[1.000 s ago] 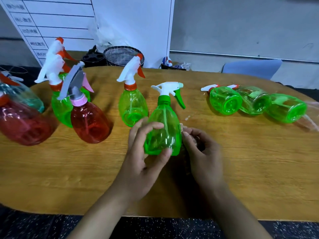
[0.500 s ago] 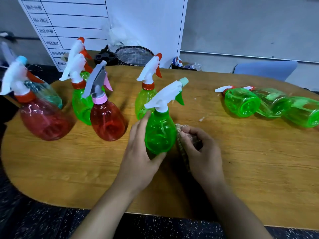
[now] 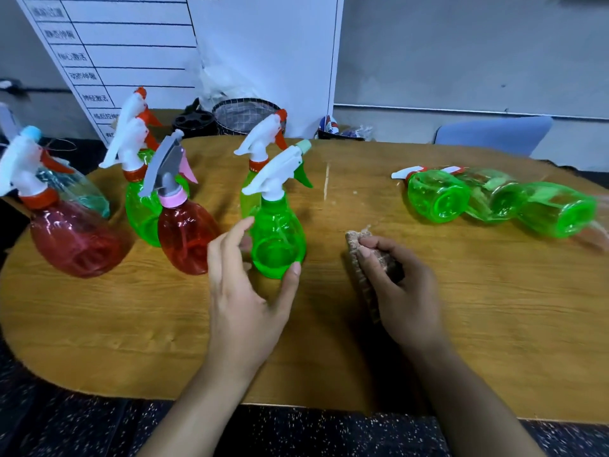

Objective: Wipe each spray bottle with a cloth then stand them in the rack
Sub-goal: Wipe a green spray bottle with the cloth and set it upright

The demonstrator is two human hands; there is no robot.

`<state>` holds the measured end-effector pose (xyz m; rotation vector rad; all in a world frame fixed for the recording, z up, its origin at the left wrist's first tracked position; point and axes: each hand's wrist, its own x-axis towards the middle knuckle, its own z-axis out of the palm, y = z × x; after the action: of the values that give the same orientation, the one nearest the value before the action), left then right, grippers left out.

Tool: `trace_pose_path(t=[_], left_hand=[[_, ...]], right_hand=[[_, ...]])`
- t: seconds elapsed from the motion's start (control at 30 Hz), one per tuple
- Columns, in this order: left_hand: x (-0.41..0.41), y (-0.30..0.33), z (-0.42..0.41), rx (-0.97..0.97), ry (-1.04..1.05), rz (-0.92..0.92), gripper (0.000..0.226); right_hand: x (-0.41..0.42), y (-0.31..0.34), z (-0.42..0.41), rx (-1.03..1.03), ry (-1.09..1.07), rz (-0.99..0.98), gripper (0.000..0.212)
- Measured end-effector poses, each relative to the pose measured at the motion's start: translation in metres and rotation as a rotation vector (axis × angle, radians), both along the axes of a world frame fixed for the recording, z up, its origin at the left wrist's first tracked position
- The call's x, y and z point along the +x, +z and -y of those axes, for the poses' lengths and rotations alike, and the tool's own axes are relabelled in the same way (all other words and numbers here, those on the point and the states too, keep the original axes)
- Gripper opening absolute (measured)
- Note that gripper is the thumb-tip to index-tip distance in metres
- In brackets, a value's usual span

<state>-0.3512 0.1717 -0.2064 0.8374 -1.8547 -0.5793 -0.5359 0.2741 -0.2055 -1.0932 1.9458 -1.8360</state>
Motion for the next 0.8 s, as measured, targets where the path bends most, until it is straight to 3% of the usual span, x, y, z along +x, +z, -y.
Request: trace_pose_path(t=[0.17, 0.3, 0.53, 0.8], left_hand=[[-0.027, 0.004, -0.027, 0.098, -0.114, -0.072, 0.058], [-0.083, 0.010, -0.045, 0.249, -0.207, -0.021, 0.069], [-0.202, 0.020, -0.050, 0.275, -0.315, 0.097, 0.080], [-0.296, 0.013, -0.010, 0.169, -0.329, 0.335, 0.104]], right_hand=[[-0.027, 0.011, -0.016, -0.035, -0.059, -0.030, 0.016], [-0.062, 0.018, -0.033, -0.047, -0.178, -0.016, 0.016], [-0.120, 0.029, -0.059, -0.017, -0.411, -0.078, 0.014], [-0.142, 0.032, -0.062, -0.105, -0.497, 0.075, 0.010]])
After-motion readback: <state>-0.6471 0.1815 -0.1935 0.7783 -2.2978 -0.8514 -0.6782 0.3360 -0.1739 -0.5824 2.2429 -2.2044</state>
